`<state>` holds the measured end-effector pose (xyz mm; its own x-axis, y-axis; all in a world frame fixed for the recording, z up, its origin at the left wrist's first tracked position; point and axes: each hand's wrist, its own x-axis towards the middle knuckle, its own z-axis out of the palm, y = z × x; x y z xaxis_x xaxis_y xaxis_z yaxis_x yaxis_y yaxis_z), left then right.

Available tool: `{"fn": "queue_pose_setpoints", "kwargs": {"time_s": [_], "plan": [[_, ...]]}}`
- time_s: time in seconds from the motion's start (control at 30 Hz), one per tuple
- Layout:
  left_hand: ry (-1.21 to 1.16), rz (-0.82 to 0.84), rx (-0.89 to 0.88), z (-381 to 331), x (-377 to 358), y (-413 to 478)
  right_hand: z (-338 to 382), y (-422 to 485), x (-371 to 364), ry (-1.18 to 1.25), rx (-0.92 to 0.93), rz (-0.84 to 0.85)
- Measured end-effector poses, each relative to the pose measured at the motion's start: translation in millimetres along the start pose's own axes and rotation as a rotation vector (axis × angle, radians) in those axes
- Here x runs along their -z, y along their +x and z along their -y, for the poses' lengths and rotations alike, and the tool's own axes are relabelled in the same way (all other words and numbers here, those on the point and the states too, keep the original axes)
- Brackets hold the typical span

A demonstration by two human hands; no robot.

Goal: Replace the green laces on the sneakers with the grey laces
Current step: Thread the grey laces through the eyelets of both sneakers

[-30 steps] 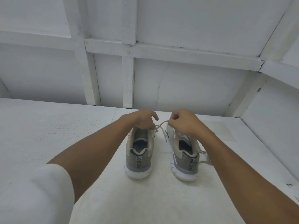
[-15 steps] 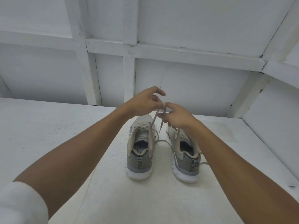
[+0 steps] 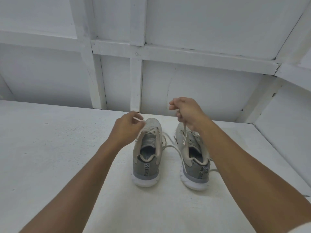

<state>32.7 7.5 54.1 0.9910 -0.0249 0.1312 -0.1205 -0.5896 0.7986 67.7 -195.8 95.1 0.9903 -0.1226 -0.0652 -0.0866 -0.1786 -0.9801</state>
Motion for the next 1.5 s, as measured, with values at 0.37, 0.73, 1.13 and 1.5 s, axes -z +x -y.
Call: {"fn": "queue_pose_setpoints", "kwargs": {"time_s": [0.37,0.73,1.13,1.5], "plan": [[-0.006,-0.045,0.107,42.5,-29.1,-13.3,-24.9,-19.0,-45.3,-0.420,0.134,0.189],[-0.274,-0.172,0.256,44.9,-48.5,-22.3,-59.5,-23.7,-68.9,-0.659,0.193,0.146],[-0.336,-0.183,0.260,45.1,-49.5,-24.6,-53.5,-33.9,-77.7,-0.836,0.204,0.038],[-0.335,-0.175,0.257,45.9,-49.2,-25.4,-51.3,-37.5,-83.6,-0.884,0.239,0.034]]}}
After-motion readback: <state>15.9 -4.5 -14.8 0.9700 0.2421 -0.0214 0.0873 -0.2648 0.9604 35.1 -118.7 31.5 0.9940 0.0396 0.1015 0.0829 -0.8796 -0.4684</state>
